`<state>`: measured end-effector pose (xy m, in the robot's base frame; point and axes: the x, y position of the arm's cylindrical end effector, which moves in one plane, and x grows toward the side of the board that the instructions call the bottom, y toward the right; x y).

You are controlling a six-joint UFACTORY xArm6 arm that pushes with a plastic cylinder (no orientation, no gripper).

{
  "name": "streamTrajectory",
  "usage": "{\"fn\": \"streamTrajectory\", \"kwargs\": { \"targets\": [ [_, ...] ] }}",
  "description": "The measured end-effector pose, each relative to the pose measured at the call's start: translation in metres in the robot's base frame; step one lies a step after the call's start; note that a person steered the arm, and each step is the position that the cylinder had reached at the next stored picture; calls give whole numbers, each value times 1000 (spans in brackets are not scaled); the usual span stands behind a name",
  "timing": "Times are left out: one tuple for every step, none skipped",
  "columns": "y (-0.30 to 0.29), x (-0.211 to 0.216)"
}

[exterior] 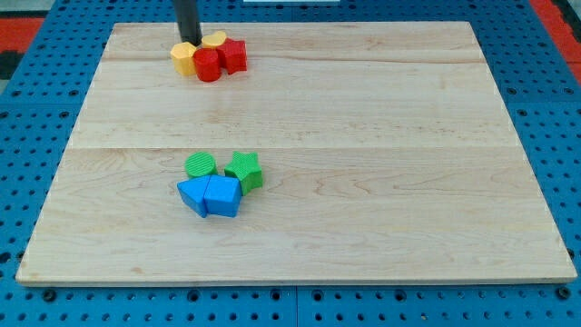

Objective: Push the yellow hexagon into the yellow heart

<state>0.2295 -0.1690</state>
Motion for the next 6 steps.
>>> {"fn": "streamTrajectory", "kwargs": {
  "targets": [
    [-32, -21],
    [-23, -21],
    [-64, -17],
    [-58, 23],
    [11, 48],
    [37, 56]
  ]
}}
